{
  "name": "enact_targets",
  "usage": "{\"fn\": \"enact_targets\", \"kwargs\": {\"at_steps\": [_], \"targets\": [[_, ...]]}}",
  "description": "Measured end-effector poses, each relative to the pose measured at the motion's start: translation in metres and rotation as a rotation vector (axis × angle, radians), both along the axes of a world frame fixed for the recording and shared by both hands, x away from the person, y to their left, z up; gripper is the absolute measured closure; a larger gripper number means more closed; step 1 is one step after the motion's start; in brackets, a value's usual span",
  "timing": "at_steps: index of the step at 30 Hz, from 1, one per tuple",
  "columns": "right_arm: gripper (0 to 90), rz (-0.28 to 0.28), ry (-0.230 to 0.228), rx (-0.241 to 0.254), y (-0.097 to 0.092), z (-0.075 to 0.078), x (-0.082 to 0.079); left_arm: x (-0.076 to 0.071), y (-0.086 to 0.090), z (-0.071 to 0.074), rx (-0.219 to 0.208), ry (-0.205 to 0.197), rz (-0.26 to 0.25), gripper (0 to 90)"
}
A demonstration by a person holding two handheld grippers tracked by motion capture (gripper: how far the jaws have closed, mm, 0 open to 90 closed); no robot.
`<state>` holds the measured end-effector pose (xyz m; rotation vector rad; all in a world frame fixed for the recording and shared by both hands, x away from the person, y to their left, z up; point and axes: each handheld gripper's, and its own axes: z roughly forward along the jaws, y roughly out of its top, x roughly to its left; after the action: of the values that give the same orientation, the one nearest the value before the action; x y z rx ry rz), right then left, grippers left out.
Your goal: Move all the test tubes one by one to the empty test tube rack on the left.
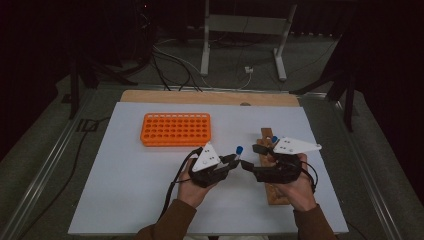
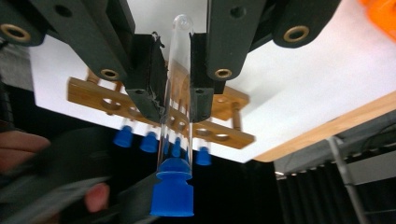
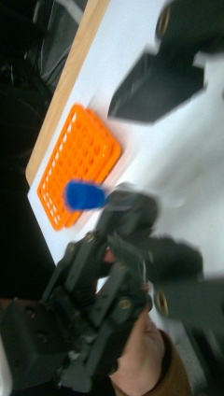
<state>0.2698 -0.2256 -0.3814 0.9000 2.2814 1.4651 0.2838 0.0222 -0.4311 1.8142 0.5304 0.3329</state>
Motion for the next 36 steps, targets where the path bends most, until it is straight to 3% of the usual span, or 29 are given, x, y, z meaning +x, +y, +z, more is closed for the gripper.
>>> {"fn": "enact_targets", "kwargs": {"at_steps": [2, 4, 7, 14, 22, 30, 36], "targets": [[13.4, -0.025, -0.036, -0.002, -0.009, -0.001, -0.004, 0.003, 0.005, 0.001, -0.005, -0.004, 0.016, 78.6], [9.5, -0.056, -0.062, 0.003, -0.019, -0.003, -0.009, 0.006, 0.010, 0.002, 0.001, -0.008, 0.031, 78.5], [1.8, -0.096, -0.071, 0.011, -0.033, -0.006, -0.011, 0.011, 0.017, 0.002, -0.001, -0.007, 0.060, 78.6], [0.6, -0.170, -0.089, 0.048, -0.058, -0.011, -0.011, 0.027, 0.031, 0.000, -0.016, -0.017, 0.143, 78.5], [0.6, -0.185, -0.090, 0.058, -0.067, -0.012, -0.014, 0.055, 0.040, -0.012, -0.004, -0.033, 0.261, 78.3], [0.6, -0.187, -0.090, 0.077, -0.071, -0.011, -0.013, 0.084, 0.041, -0.030, -0.001, -0.001, 0.380, 78.3], [0.6, -0.184, -0.088, 0.083, -0.072, -0.011, -0.013, 0.101, 0.035, -0.040, 0.006, 0.011, 0.440, 78.3]]}}
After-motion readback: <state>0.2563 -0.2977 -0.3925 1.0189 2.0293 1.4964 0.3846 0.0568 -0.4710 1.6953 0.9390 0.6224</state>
